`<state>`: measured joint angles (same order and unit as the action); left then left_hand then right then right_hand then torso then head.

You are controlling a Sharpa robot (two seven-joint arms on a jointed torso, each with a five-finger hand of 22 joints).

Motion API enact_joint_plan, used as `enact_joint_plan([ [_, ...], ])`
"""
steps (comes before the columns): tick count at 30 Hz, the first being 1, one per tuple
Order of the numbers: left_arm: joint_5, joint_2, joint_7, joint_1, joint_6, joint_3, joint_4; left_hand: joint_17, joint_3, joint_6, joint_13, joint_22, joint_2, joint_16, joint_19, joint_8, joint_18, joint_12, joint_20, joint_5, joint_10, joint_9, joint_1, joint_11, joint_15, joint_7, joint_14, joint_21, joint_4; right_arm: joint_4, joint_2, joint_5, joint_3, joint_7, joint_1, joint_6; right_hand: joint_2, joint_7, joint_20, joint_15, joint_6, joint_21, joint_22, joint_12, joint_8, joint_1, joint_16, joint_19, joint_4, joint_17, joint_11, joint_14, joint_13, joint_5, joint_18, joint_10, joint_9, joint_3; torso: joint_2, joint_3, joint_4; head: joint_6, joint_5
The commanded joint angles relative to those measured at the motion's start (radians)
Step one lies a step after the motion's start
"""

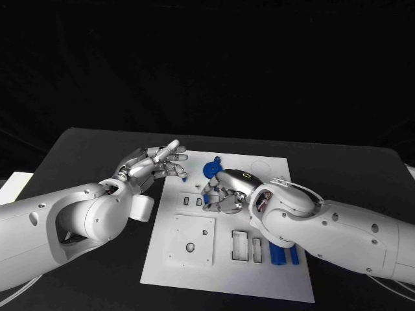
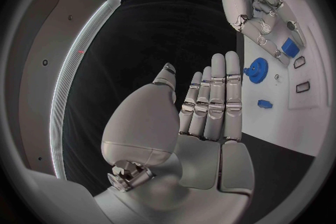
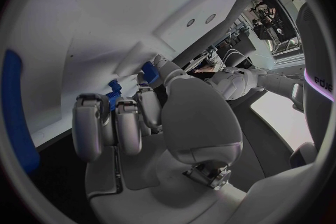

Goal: Assemble the parts on the task board

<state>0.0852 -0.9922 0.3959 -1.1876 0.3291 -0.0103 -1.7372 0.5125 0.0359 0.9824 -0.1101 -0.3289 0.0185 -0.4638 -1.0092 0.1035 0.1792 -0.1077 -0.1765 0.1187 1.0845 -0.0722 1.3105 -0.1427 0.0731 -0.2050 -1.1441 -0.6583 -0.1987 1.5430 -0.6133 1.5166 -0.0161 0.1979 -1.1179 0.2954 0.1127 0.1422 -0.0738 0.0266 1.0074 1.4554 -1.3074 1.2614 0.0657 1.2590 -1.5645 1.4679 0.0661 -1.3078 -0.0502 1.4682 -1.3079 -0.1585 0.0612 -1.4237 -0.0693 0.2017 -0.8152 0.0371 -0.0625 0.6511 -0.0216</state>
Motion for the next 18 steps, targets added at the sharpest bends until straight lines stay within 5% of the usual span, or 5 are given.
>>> enact_joint_plan([
  [1, 0.002, 0.001, 0.008, -0.001, -0.021, 0.000, -0.001, 0.002, 0.001, -0.005, -0.001, 0.001, 0.009, 0.004, 0.008, -0.007, 0.003, 0.003, -0.001, -0.001, -0.008, 0.000, 0.000, 0.000, 0.001, -0.001, 0.007, 0.000, 0.004, -0.004, -0.001, 0.015, 0.004, 0.026, 0.006, -0.008, 0.010, 0.002, -0.009, -0.008, -0.018, -0.004, -0.013, -0.004, 0.000, -0.014, -0.006, 0.001, 0.013, -0.263, -0.007, 0.103, -0.071, 0.057, -0.009, 0.002, 0.003, -0.029, -0.001, -0.0001, 0.0000, -0.001, 0.001],
  [4, 0.002, 0.001, 0.007, -0.001, -0.022, 0.000, -0.001, 0.002, 0.001, -0.005, -0.001, 0.001, 0.009, 0.005, 0.008, -0.007, 0.003, 0.003, -0.001, -0.001, -0.008, 0.000, 0.000, -0.001, 0.001, -0.001, 0.007, 0.000, 0.004, -0.001, -0.002, 0.017, 0.004, 0.012, 0.006, 0.034, 0.016, 0.006, -0.012, -0.012, -0.036, -0.005, -0.012, -0.006, -0.001, -0.024, -0.006, 0.000, 0.035, -0.263, -0.011, 0.103, -0.069, 0.095, -0.009, 0.005, 0.003, -0.065, 0.000, -0.0004, -0.0004, -0.002, 0.001],
  [10, -0.020, 0.002, -0.013, -0.001, -0.054, 0.000, 0.008, 0.005, -0.001, 0.019, -0.006, -0.002, 0.017, 0.008, -0.021, 0.001, 0.007, -0.002, 0.010, -0.001, 0.016, -0.004, 0.006, 0.015, -0.015, 0.017, -0.033, -0.015, 0.010, 0.026, -0.014, 0.039, 0.004, -0.077, 0.013, 0.170, 0.017, 0.009, -0.016, -0.015, -0.047, -0.006, -0.010, -0.014, 0.003, -0.011, -0.006, 0.000, 0.066, -0.263, -0.014, 0.103, -0.062, 0.098, -0.009, 0.010, 0.001, -0.108, 0.000, -0.0018, -0.0009, -0.004, 0.001],
  [18, -0.155, 0.007, -0.118, -0.001, -0.092, 0.000, 0.036, 0.070, -0.007, 0.085, -0.027, -0.047, 0.010, -0.055, -0.156, 0.010, 0.006, -0.035, 0.066, -0.001, 0.156, -0.010, 0.031, 0.065, -0.072, 0.054, -0.249, -0.118, 0.033, 0.069, -0.065, -0.106, -0.009, -0.294, 0.014, 0.298, -0.002, 0.010, -0.017, -0.016, -0.052, -0.010, -0.003, -0.016, 0.005, 0.024, -0.002, -0.003, 0.082, -0.257, -0.015, 0.101, -0.058, 0.070, -0.007, 0.014, 0.001, -0.120, 0.007, -0.0056, 0.0002, -0.008, -0.006],
])
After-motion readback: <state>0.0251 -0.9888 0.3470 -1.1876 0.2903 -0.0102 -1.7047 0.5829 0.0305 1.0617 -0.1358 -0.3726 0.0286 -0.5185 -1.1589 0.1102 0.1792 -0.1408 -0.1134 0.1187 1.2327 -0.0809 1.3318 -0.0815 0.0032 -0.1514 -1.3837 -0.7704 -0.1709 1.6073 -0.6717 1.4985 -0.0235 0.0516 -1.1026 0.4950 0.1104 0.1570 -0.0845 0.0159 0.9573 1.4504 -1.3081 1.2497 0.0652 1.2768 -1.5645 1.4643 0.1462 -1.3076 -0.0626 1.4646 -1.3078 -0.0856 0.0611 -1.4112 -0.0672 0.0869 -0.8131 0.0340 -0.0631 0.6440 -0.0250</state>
